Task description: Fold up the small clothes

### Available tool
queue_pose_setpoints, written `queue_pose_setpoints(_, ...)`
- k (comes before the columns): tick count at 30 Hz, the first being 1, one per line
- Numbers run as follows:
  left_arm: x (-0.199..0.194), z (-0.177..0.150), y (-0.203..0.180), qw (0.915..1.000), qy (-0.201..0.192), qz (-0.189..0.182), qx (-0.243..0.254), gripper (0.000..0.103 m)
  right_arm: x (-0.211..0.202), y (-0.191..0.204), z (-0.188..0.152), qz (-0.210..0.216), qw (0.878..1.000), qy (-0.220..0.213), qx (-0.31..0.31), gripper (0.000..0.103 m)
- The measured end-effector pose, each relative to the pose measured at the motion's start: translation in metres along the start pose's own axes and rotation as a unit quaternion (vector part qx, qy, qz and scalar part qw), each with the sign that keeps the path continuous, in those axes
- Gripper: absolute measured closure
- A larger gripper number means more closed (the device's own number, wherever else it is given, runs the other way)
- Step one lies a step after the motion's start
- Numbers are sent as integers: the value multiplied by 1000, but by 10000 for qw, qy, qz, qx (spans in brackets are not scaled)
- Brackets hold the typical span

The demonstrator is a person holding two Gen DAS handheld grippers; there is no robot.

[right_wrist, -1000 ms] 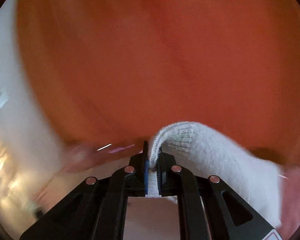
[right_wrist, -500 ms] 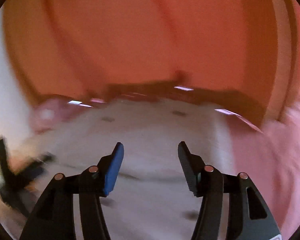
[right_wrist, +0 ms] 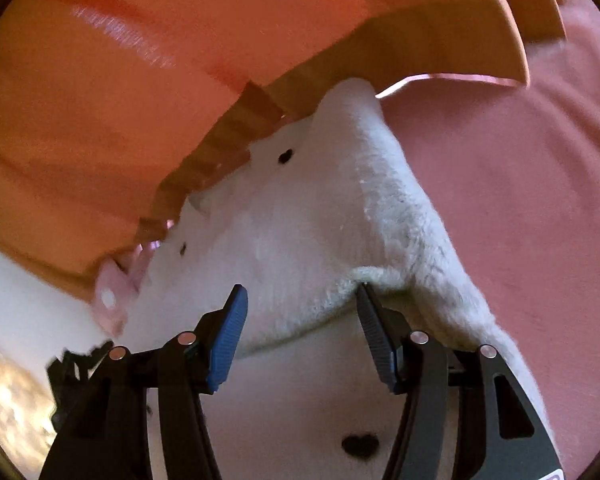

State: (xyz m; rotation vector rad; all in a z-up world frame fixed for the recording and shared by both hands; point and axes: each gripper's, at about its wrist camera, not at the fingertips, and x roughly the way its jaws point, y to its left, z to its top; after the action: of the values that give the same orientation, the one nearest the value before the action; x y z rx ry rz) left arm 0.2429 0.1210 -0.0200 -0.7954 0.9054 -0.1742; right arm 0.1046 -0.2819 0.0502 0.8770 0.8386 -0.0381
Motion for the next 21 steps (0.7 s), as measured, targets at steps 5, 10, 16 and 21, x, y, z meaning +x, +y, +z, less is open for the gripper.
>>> queue_pose_setpoints(5,25,12,-24,9975,26,109,702,82,3,8,11,17,9988,-272,-416,63)
queue_pose_setpoints(10,-11,24,-69,9856,-804,-363,1440,87,-29,34,30,223,9888,-1096,-985,101)
queue_pose_setpoints(16,-4,24,-63,9830,-825,-39,1641,87,-46,14,42,-405,9897,-1116,-802,66)
queue_pose_setpoints(21,24,19,-32,9879,-427,430,1427,87,0,-18,40,-829,9951,-334,-413,51)
